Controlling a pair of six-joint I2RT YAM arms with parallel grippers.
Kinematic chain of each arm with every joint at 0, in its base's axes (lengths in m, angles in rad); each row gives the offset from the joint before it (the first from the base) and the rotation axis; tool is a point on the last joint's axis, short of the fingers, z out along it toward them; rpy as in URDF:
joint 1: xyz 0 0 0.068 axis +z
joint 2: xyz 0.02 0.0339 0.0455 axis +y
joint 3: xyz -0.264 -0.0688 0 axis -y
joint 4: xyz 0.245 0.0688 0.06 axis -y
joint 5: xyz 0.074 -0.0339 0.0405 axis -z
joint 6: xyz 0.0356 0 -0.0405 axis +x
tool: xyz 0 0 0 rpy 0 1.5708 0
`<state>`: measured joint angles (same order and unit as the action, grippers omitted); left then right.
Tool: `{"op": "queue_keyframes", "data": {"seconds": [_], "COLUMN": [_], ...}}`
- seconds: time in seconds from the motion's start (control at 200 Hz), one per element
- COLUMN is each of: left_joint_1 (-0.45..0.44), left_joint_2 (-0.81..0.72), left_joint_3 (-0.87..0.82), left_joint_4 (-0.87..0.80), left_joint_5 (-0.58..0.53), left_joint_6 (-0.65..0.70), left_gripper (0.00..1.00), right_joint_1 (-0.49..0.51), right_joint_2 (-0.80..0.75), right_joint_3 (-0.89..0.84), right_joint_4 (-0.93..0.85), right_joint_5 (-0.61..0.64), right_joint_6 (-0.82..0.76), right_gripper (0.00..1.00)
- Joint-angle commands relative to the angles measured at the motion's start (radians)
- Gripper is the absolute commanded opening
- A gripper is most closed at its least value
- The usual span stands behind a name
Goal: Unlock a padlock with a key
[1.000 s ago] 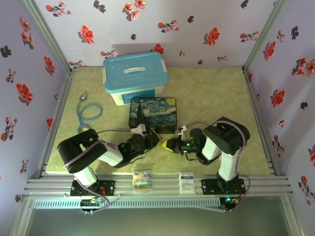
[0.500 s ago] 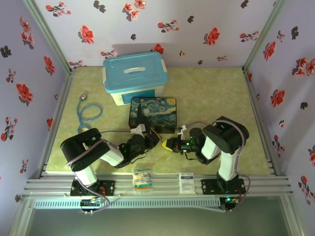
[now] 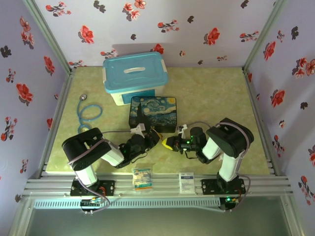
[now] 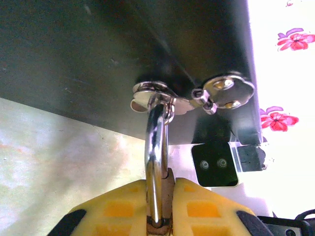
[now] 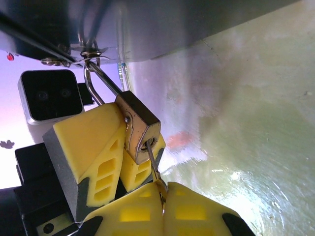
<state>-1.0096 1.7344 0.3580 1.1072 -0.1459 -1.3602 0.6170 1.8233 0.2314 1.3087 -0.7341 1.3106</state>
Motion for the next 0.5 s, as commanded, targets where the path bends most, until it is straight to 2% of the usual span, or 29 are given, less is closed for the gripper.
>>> {"op": "queue_keyframes", "data": {"seconds": [0.0, 0.155, 0.495], "left_joint_1": [-0.043, -0.059, -0.073], "left_joint_2": [-0.013, 0.000, 0.037], "left_joint_3": [0.011, 0.027, 0.056], "left_joint_4": [0.079, 0.084, 0.112], "left_joint_5": [0.088, 0.088, 0.087], "left_joint_6": [-0.004, -0.012, -0.037], "left_gripper": [0.00, 0.00, 0.00], "right_joint_1": [-0.005, 0.001, 0.034], "right_joint_2": [-0.008, 0.022, -0.154], "right_joint_3": [0.047, 0.040, -0.013], "right_joint_4": [0.077, 0.078, 0.067], "right_joint_5": [0.028, 0.070, 0.241], "right_joint_6": [0.021, 0.012, -0.070], "right_gripper": [0.00, 0.00, 0.00]}}
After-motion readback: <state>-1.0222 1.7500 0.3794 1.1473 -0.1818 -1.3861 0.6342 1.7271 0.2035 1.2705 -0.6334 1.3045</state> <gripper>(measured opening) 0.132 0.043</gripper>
